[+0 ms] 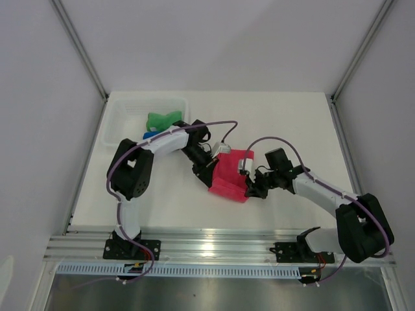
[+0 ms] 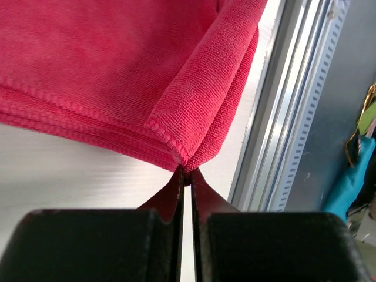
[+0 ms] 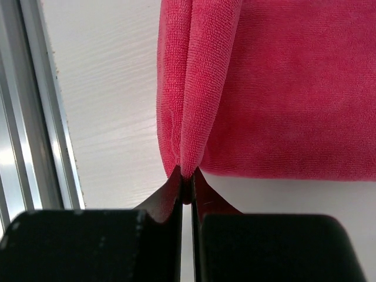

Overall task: Roll the towels
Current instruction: Roll the towel

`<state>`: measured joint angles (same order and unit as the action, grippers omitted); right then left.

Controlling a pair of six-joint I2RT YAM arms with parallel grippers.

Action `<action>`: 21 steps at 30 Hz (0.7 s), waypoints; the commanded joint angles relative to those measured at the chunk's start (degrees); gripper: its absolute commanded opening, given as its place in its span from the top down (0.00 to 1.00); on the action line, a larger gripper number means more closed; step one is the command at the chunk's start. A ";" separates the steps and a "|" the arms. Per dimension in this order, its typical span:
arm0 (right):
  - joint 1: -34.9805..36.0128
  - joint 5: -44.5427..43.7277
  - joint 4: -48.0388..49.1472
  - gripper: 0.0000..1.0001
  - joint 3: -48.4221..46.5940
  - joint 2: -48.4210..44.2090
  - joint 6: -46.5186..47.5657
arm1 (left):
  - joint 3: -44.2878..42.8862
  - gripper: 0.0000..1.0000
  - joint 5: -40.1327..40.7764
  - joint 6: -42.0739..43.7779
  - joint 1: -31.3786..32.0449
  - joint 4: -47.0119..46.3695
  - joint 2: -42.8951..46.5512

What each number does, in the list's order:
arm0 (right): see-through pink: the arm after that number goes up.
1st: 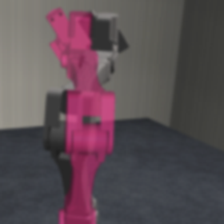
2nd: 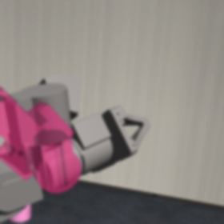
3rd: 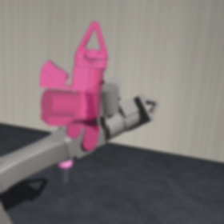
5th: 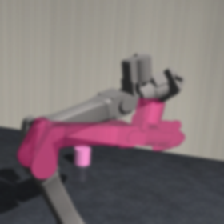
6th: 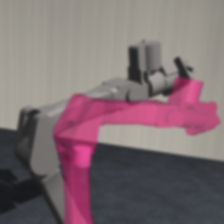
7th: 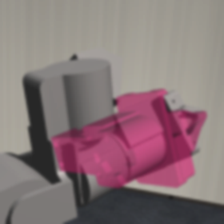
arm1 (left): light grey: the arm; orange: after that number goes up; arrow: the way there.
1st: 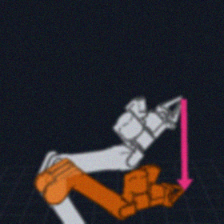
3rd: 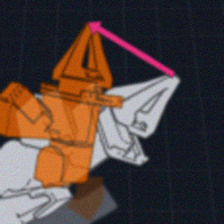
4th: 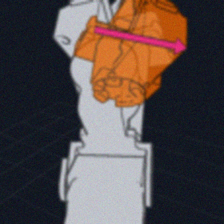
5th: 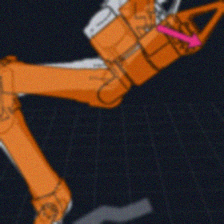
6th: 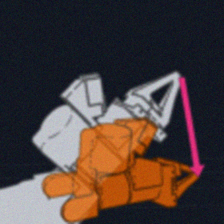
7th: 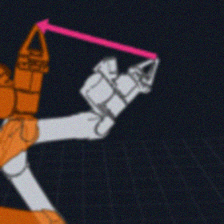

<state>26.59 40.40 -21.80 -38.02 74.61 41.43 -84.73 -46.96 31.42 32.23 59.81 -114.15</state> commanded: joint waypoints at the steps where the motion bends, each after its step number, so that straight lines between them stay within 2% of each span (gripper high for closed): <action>1: -1.36 1.26 2.64 0.96 -3.63 3.25 -3.11 | -2.37 0.94 -1.21 -2.68 -1.20 -1.54 -2.04; 4: -2.85 0.47 2.64 0.95 -5.83 6.32 -4.43 | -3.07 0.87 -0.24 -3.64 -1.29 -2.68 -2.83; 9: -3.12 -2.34 0.62 0.96 -9.79 11.08 -5.39 | -5.00 0.64 0.03 -5.67 -2.08 -3.65 -4.59; 12: -3.21 -3.92 0.09 0.96 -11.28 13.36 -6.18 | -6.06 0.56 -0.32 -5.49 -2.78 -2.78 -4.51; 21: -3.39 -6.47 1.50 0.89 -13.83 16.62 -9.87 | -7.12 0.48 -3.31 -1.37 -5.16 -1.01 -2.13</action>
<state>23.46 36.14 -21.47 -48.84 89.86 33.58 -89.69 -46.98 27.53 27.35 57.91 -118.93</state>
